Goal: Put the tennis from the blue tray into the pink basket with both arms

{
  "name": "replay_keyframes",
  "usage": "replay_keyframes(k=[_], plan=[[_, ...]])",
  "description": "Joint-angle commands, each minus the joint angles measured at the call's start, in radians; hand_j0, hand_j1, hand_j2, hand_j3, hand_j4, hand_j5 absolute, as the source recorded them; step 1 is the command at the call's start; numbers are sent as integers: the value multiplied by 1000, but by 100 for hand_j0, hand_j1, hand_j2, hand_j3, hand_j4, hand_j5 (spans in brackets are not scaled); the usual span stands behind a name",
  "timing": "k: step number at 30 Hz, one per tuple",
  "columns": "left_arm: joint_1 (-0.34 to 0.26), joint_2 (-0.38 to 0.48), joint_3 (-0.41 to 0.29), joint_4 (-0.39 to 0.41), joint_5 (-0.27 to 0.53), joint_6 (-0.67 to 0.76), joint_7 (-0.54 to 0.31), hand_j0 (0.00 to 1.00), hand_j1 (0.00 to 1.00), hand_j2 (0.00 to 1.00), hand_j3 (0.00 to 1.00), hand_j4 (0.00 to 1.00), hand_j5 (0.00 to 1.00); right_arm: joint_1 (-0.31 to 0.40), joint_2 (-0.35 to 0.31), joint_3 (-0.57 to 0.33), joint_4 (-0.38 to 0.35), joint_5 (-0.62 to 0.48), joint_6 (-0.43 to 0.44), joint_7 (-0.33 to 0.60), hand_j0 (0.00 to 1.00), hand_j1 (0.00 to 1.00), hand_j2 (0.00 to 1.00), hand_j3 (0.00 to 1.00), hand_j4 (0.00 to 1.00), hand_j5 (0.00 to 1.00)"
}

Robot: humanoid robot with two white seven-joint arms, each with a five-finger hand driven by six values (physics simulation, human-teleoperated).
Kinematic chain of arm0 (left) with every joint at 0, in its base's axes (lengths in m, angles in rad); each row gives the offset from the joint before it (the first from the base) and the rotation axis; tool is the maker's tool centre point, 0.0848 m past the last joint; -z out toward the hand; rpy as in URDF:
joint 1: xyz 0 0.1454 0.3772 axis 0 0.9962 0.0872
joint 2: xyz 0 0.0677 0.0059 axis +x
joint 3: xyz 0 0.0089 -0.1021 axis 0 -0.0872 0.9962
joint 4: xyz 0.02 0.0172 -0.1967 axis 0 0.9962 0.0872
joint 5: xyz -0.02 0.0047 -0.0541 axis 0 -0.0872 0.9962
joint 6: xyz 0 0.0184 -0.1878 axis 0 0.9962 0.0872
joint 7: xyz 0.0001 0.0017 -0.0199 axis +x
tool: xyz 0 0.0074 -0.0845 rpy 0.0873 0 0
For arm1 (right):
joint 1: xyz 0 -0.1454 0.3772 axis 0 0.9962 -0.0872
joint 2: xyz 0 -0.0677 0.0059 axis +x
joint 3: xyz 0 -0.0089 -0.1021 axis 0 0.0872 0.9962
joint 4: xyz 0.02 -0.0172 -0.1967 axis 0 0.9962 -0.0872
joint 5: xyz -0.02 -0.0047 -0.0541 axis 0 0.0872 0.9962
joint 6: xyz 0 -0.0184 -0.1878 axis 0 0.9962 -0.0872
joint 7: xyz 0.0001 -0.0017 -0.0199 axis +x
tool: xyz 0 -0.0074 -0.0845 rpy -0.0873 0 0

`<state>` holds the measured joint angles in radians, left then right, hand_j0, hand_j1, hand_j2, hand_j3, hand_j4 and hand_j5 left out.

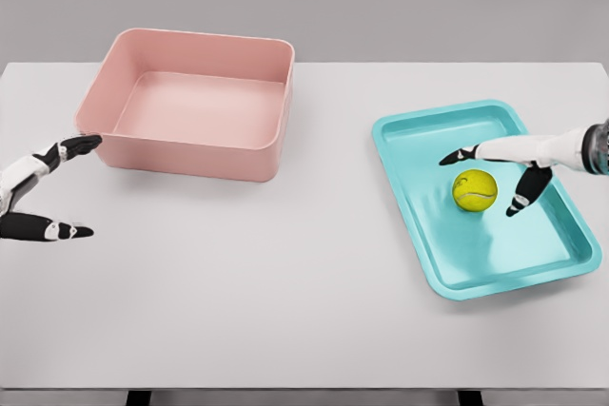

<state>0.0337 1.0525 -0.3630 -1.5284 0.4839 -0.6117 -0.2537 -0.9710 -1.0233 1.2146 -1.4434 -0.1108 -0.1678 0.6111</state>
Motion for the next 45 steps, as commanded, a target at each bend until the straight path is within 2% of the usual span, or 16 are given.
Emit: replay_keyframes(k=[1, 3, 6, 8, 11, 14, 17, 23, 25, 29, 30, 32, 36, 42, 45], plan=[[0, 15, -86, -1, 45, 1, 1, 99, 99, 99, 99, 99, 99, 0, 8, 3, 1, -3, 1, 0, 99, 99, 99, 99, 99, 99], [-2, 12, -126, -1, 47, 1, -1, 99, 99, 99, 99, 99, 99, 0, 6, 3, 3, -1, 1, 0, 99, 99, 99, 99, 99, 99], [-3, 14, -188, 2, 97, 1, 1, 99, 99, 99, 99, 99, 99, 0, 25, 19, 23, 8, 1, 0, 97, 97, 97, 97, 97, 97], [-3, 12, -192, 5, 114, 1, 1, 99, 99, 99, 99, 99, 99, 0, 25, 20, 23, 8, 1, 0, 85, 85, 85, 85, 85, 85], [-5, 9, -195, 7, 122, 1, 1, 99, 99, 99, 99, 99, 99, 0, 32, 26, 21, 8, 1, 0, 85, 85, 85, 85, 85, 85], [-5, 1, -194, 7, 127, 1, 1, 100, 100, 100, 100, 100, 100, 0, 34, 33, 21, 8, 1, 0, 75, 75, 75, 75, 75, 75], [-5, -3, -191, 4, 127, 1, 1, 100, 100, 100, 100, 100, 100, 0, 43, 45, 21, 10, -1, 0, 73, 73, 73, 73, 73, 73], [-6, -28, -183, 2, 127, 1, 1, 100, 100, 100, 100, 100, 100, -3, 35, 31, 24, -1, 2, 0, 30, 30, 30, 30, 30, 30], [-5, -28, -183, 2, 127, 1, 1, 100, 100, 100, 100, 100, 100, -15, 35, 29, 24, -4, 2, 0, 27, 27, 27, 27, 27, 27], [-5, -28, -183, 1, 127, 1, 1, 100, 100, 100, 100, 100, 100, -25, 38, -50, 8, 2, -9, 0, 27, 27, 27, 27, 27, 27], [-5, -28, -183, 1, 125, 1, 1, 100, 100, 100, 100, 100, 100, -28, 40, -64, 0, 2, -45, 0, 27, 27, 27, 27, 27, 27], [-5, -29, -183, 1, 124, 1, 1, 100, 100, 100, 100, 100, 100, -32, 55, -98, -49, -1, -95, 0, 27, 27, 27, 27, 27, 27], [-5, -29, -183, 1, 124, 1, 1, 100, 100, 100, 100, 100, 100, -28, 60, -107, -299, -1, -246, 0, 28, 28, 28, 28, 28, 28], [-5, -29, -183, 1, 119, 1, 1, 100, 100, 100, 100, 100, 100, -20, 273, -84, -298, 8, -237, 0, 28, 28, 28, 28, 28, 28], [-5, -29, -183, -1, 114, 1, 1, 100, 100, 100, 100, 100, 100, -20, 367, -69, -203, 8, -237, 0, 29, 29, 29, 29, 29, 29]])
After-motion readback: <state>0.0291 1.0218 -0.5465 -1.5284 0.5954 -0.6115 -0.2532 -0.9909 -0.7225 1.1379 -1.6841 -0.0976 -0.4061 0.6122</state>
